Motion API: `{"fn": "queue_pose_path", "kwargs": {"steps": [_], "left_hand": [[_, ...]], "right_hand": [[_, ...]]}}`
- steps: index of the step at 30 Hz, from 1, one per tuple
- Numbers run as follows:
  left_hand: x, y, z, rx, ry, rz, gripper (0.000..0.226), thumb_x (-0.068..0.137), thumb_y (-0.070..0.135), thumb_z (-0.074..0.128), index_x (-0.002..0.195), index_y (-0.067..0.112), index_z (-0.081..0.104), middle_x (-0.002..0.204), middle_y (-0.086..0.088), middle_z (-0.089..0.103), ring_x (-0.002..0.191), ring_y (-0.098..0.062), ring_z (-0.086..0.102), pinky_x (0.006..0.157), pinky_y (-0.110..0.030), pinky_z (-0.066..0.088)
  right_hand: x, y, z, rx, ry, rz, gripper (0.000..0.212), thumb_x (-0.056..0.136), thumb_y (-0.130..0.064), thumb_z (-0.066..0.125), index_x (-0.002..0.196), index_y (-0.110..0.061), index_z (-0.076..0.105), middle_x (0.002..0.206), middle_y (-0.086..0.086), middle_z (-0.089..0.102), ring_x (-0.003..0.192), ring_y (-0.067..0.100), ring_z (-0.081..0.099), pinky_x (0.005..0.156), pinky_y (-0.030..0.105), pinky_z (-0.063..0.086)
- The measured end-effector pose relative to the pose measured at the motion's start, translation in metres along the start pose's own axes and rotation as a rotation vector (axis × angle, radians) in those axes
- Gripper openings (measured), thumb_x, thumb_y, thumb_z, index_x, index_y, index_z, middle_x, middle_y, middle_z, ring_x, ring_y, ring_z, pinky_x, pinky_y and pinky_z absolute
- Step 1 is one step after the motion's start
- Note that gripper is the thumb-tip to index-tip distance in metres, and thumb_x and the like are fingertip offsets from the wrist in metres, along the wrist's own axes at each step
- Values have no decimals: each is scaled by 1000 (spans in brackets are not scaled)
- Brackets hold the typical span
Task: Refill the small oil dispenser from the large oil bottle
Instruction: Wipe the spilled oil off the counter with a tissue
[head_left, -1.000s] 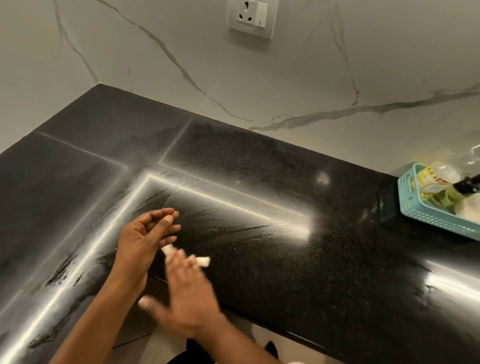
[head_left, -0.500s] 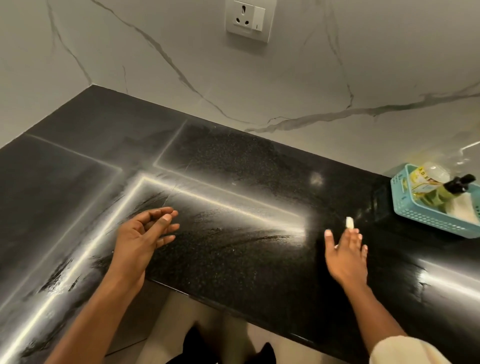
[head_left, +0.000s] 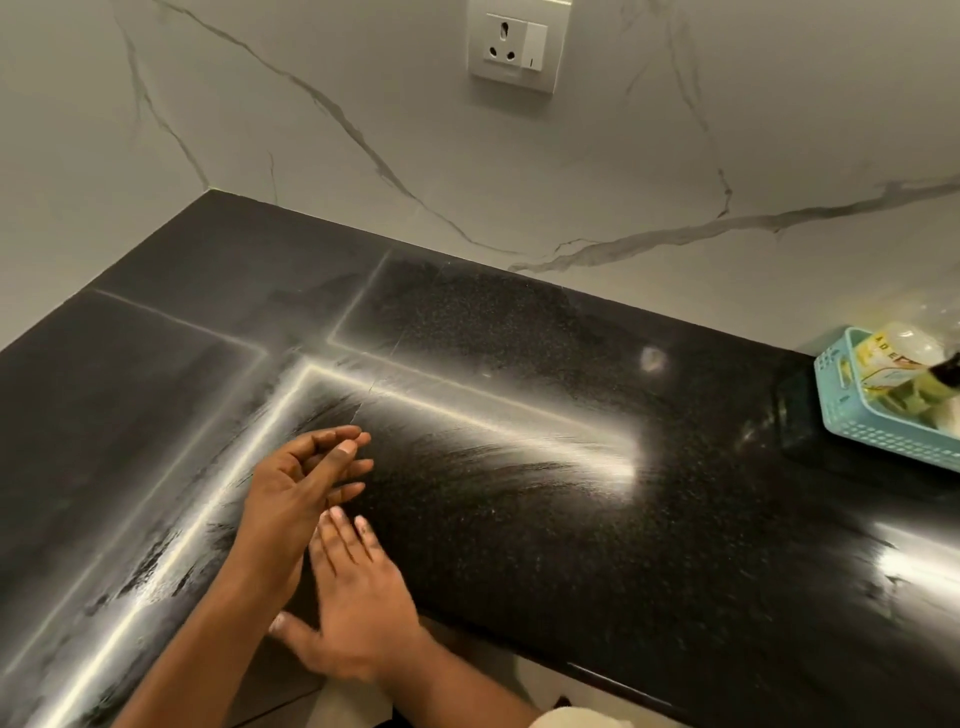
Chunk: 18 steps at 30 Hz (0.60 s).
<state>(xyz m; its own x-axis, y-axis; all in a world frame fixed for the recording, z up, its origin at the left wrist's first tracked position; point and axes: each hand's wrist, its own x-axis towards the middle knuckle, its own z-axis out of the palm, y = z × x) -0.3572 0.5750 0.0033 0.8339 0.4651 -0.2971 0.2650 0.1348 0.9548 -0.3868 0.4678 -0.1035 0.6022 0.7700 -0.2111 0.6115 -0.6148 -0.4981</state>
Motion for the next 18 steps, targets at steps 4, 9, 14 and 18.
{"fn": "queue_pose_path", "kwargs": {"steps": [4,9,14,18], "left_hand": [[4,7,5,-2,3,14,19,105,9,62,120,10,74,118,-7,81,110,-34,75,93,-44,61],[9,7,9,-16,3,3,19,105,10,63,121,8,74,119,-8,81,115,-39,74,103,-56,58],[12,-1,-4,-32,13,7,19,105,10,63,121,9,74,118,-7,81,114,-39,74,101,-54,59],[12,-10,-20,-62,37,-19,19,105,11,64,121,10,74,118,-6,81,115,-39,74,101,-53,58]], "right_hand": [[-13,59,-23,-44,113,96,94,104,-76,26,169,-12,8,178,7,5,164,17,-9,132,47,4],[-111,210,-90,-112,349,714,90,100,-80,15,169,-23,12,177,3,17,163,28,16,132,50,19],[-192,290,-117,-122,351,1158,107,93,-79,-9,167,-4,7,177,17,11,165,28,6,132,54,7],[-131,230,-96,-69,400,1075,105,96,-77,5,166,0,4,175,23,7,164,36,7,133,53,7]]}}
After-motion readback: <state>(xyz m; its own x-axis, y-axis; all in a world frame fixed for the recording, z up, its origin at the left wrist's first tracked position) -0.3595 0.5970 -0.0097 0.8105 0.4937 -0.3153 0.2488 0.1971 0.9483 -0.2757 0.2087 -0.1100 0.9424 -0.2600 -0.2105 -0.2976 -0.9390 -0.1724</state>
